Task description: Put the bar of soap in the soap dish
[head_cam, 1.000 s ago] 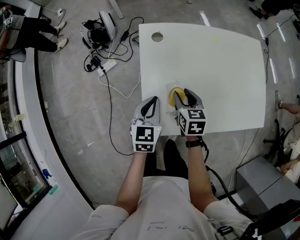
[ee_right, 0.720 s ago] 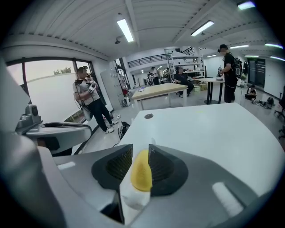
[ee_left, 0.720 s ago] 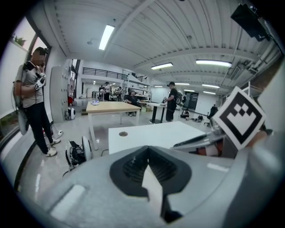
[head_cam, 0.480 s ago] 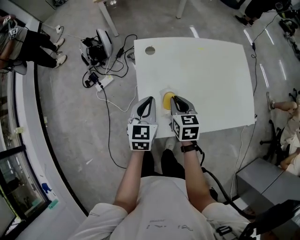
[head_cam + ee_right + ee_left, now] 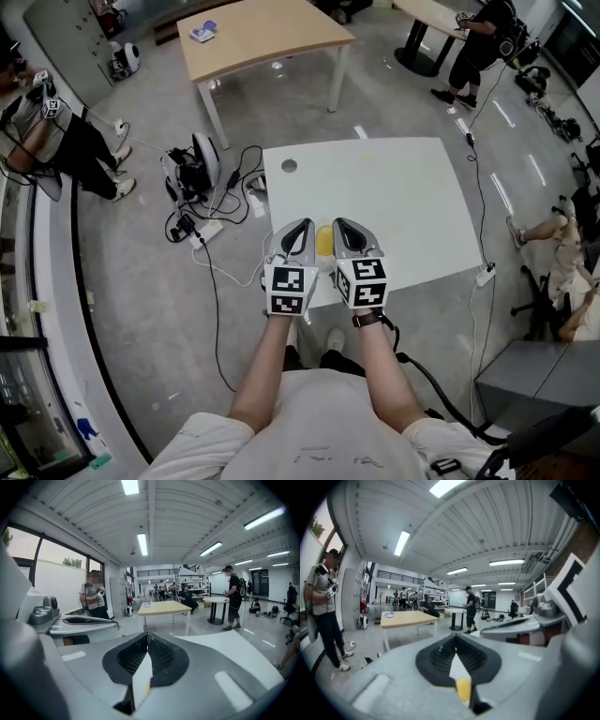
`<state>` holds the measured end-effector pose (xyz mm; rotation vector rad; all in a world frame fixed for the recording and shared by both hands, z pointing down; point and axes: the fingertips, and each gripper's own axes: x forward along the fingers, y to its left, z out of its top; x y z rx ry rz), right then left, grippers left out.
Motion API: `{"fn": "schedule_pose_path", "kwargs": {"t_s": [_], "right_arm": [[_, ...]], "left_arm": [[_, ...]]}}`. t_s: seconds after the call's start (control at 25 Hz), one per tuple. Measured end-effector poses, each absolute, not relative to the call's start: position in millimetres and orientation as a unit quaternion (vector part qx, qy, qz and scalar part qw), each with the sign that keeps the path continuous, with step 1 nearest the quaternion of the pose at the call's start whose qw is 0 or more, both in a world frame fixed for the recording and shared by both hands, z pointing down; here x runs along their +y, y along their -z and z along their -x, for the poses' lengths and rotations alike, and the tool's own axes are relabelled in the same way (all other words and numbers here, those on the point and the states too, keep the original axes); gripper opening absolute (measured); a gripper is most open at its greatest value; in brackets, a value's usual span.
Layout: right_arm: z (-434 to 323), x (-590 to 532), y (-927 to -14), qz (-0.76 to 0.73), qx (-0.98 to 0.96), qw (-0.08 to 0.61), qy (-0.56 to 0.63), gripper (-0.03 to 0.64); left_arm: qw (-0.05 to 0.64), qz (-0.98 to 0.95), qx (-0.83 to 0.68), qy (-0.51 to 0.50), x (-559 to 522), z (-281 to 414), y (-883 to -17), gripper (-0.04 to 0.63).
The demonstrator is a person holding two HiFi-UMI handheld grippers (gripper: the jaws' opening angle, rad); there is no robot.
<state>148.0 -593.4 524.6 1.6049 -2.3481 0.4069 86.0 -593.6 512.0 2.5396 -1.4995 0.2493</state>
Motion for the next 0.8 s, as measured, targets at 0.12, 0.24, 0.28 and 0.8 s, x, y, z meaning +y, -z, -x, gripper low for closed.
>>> {"fn": "schedule_pose_path", "kwargs": {"t_s": [0.12, 0.24, 0.28, 0.8], "right_arm": [[-150, -580, -499, -0.572, -0.804, 0.118, -0.115, 0.009], [-160, -551, -486, -0.597, -0.788, 0.104, -0.107, 0.009], [-164, -542, -484, -0.605, -0.783, 0.101, -0.106, 0.011], [-203, -364, -449, -0.612, -0.786, 0.05, -0.071, 0.009]], "left_arm": [[0.07, -0.863, -0.496, -0.068, -585, -85, -488, 0.0], [0.063, -0.872, -0.482, -0.06, -562, -90, -476, 0.0], [0.062, -0.875, -0.477, -0.058, -556, -93, -474, 0.0], [0.034, -0.865, -0.5, -0.033, -392, -114, -441, -0.002]]}}
